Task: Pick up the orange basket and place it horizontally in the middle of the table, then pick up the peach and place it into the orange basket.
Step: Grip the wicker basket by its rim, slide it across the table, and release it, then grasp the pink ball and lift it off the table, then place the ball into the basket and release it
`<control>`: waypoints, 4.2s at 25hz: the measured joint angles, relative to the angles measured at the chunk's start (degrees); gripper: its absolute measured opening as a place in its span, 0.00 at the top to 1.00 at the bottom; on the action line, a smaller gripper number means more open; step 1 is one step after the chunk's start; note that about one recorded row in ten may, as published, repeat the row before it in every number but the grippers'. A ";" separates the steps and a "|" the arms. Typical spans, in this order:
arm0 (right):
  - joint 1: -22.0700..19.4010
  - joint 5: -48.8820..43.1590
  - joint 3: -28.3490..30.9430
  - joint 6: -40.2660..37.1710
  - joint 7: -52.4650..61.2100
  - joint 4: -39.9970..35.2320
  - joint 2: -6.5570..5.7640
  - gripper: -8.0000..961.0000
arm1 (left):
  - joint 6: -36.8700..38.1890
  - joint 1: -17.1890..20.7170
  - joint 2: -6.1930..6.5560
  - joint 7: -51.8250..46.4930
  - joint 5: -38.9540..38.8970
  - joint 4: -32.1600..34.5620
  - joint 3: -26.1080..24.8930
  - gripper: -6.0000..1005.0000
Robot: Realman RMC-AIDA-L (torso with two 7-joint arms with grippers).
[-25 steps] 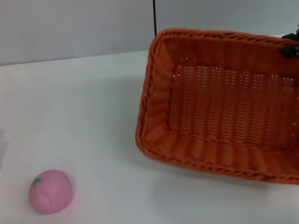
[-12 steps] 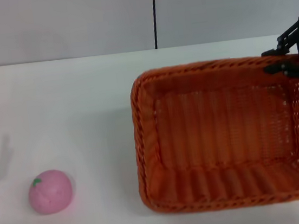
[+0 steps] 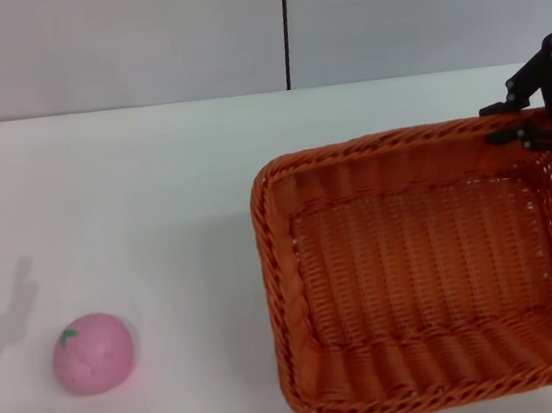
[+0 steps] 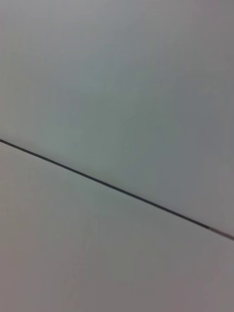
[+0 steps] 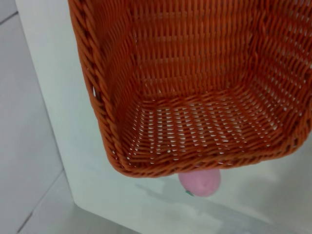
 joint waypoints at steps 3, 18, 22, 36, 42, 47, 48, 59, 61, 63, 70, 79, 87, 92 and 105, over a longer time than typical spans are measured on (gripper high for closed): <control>0.00 -0.02 -0.17 0.93 -0.02 0.38 -0.33 0.76 | -0.07 0.03 0.00 -0.01 0.00 -0.26 0.24 0.23; -0.52 3.92 0.07 9.38 -1.07 5.18 -0.10 0.73 | -0.10 -0.45 0.16 -0.01 0.06 -0.32 0.83 0.24; -1.18 5.27 0.19 10.46 -1.40 5.03 0.43 0.72 | -0.16 -0.43 0.31 -0.02 0.09 -0.07 1.19 0.24; -13.42 45.80 15.64 7.16 -4.81 13.92 4.92 0.42 | -7.34 -5.85 1.65 -16.22 0.14 23.76 19.58 0.24; -18.83 59.83 15.56 -0.06 -10.96 30.33 4.79 0.42 | -4.61 -7.20 1.48 -18.98 0.13 30.57 31.40 0.25; -21.74 60.60 15.91 -3.40 -11.30 36.09 4.91 0.42 | -0.64 -7.47 0.96 -18.05 0.11 32.14 35.76 0.25; -22.06 60.95 16.04 -3.77 -11.31 36.85 4.90 0.42 | 0.01 -7.48 0.91 -17.74 0.12 32.19 37.07 0.25; -23.46 62.46 16.83 -6.07 -10.94 39.56 4.85 0.42 | 5.65 -8.32 0.38 -17.87 0.04 31.39 46.99 0.25; -23.50 62.46 16.84 -6.08 -10.89 39.59 4.86 0.42 | 6.28 -8.47 0.34 -17.91 0.01 31.00 47.70 0.25; -23.52 62.46 16.86 -6.09 -10.86 39.60 4.87 0.42 | 6.54 -8.51 0.34 -17.86 -0.02 30.64 47.76 0.25; -23.37 62.46 17.29 -6.03 -11.19 41.75 4.90 0.42 | 7.02 -8.37 0.32 -14.62 -0.66 29.91 47.11 0.47; -24.27 62.44 22.56 -6.63 -13.02 46.41 4.96 0.42 | 0.24 -10.49 0.56 -9.70 -0.71 27.95 37.49 0.58; -23.80 62.34 24.14 -6.39 -15.66 49.73 4.92 0.42 | -5.62 -18.98 0.21 -10.13 -0.27 25.42 37.02 0.63; -22.93 62.35 24.22 -6.30 -16.70 51.40 4.85 0.41 | -5.30 -22.03 0.22 -9.89 -0.12 22.63 37.99 0.67; -21.40 62.41 26.22 -6.13 -21.49 56.48 4.92 0.41 | 13.51 -34.70 -0.17 -7.40 -0.04 1.82 39.89 0.75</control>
